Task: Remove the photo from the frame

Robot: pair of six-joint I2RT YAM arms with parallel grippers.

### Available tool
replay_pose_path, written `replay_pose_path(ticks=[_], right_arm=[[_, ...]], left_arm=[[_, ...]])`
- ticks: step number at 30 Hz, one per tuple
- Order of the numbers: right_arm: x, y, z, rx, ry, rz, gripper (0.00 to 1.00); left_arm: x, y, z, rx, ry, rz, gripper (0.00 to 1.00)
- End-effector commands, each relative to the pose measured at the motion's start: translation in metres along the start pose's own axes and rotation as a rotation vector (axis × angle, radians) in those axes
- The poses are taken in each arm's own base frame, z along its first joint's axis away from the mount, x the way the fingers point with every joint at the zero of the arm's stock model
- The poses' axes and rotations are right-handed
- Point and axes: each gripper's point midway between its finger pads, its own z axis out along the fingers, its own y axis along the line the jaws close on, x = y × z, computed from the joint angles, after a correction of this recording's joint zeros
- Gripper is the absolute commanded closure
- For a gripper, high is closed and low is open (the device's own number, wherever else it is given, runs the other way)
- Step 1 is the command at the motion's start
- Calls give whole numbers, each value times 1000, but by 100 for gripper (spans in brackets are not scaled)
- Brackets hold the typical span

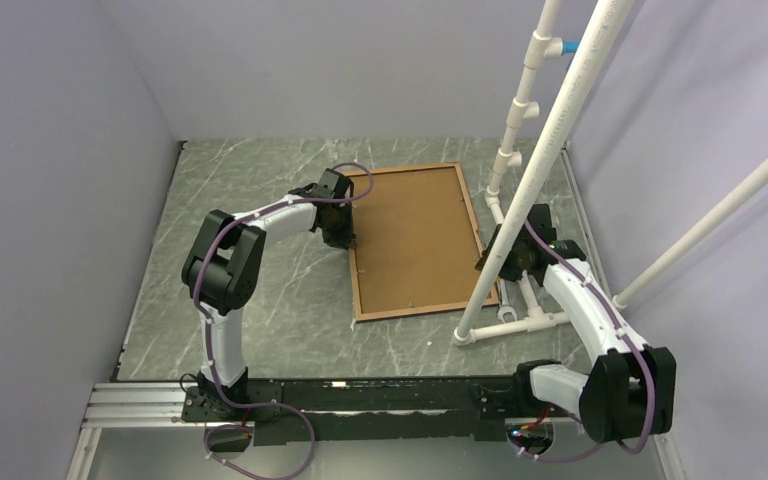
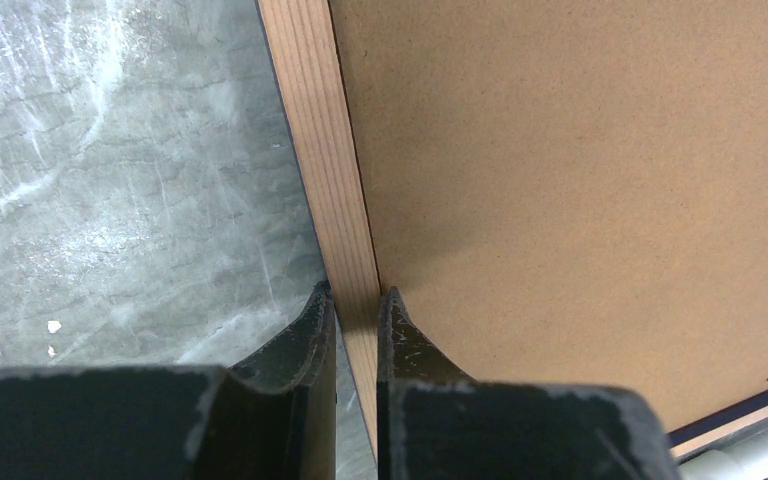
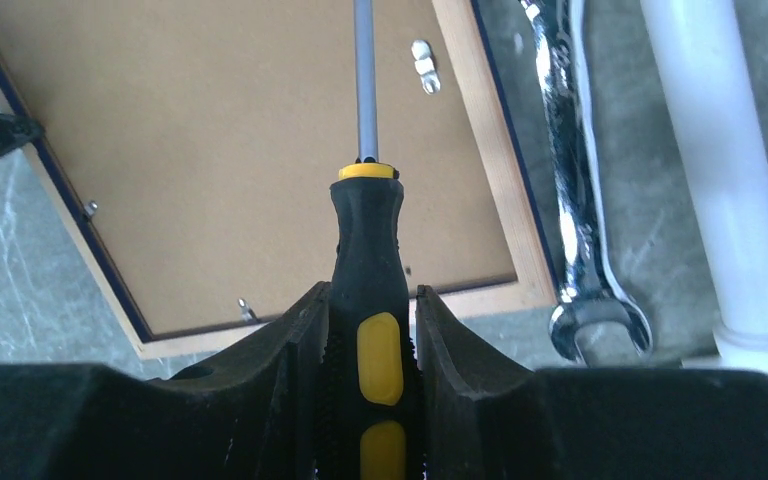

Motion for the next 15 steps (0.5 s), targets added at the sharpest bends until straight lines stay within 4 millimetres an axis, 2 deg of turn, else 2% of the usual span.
replay_pose_path(ticks=[1,9,15], right_arm=[[-45,29,11,-104,-123,-37,100],[-78,42,53,-112,-112,-63,100],[-86,39,81,-73,-72,-64,100]], left_arm=[[-9,-18,-17,71,-18,88,100],[-5,-12,-14,36,10,39,100],[-4,-10,-14,21,18,17,100]])
